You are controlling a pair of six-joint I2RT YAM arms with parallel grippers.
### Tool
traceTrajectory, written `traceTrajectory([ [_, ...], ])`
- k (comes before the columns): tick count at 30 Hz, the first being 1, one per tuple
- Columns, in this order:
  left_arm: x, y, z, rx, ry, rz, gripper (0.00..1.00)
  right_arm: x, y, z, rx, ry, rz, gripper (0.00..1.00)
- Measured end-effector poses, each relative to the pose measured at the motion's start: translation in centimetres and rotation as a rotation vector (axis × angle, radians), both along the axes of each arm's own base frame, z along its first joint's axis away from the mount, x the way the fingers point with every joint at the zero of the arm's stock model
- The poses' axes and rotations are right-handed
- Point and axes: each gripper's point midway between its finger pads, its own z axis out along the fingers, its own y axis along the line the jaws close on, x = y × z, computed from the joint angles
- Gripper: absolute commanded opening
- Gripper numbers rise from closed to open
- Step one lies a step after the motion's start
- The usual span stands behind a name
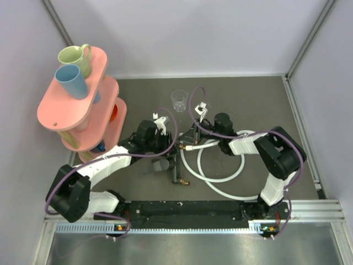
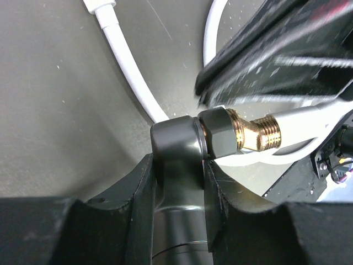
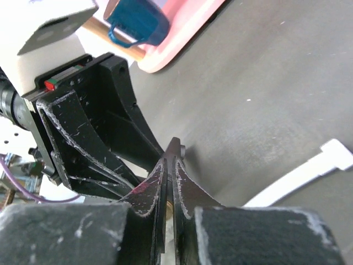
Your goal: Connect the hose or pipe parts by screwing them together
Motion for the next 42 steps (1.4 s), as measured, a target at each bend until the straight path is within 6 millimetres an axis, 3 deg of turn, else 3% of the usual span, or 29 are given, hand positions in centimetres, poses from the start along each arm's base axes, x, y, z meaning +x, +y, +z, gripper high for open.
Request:
traceTrajectory([
  [6, 0.4, 0.5, -0.3, 0.004, 0.007, 0.006, 0.0, 2.4, -2.6, 1.8, -0.052, -0.039, -0.078, 0.31],
  [8, 0.3, 0.7, -0.5, 0.009, 0.026, 0.0, 0.0, 3.2, -3.1, 3.8, -0.087, -0.147, -0.082, 0.5],
  [10, 0.3, 0.8, -0.6, 0.01, 0.044, -0.012, 0.0, 3.3, -3.5, 6.4, -0.11, -0.336, -0.061, 0.57],
  [14, 0.1, 0.8, -0.6, 0.009, 0.096, -0.052, 0.0, 0.8, -5.0, 11.0, -0.118, -0.783, 0.018, 0.62],
  [17, -0.1, 0.8, -0.6, 0.006, 0.139, -0.09, 0.0, -2.6, -5.8, 12.2, -0.137, -1.086, 0.093, 0.78],
  [21, -0.7, 0.9, -0.5, -0.004, 0.174, -0.136, 0.0, -5.0, -5.3, 10.9, -0.225, -1.294, 0.212, 0.78],
  [27, -1.3, 0.4, -0.5, -0.025, 0.235, -0.214, 0.0, -6.7, -5.2, 6.5, -0.365, -1.389, 0.325, 0.73],
  [32, -1.1, 0.2, -0.2, -0.02, 0.244, -0.25, 0.0, -8.7, -4.8, 4.8, -0.417, -1.44, 0.397, 0.7],
  [42, -0.5, 0.0, 0.0, -0.001, 0.246, -0.289, 0.0, -8.0, -5.7, 1.9, -0.576, -1.443, 0.468, 0.66],
])
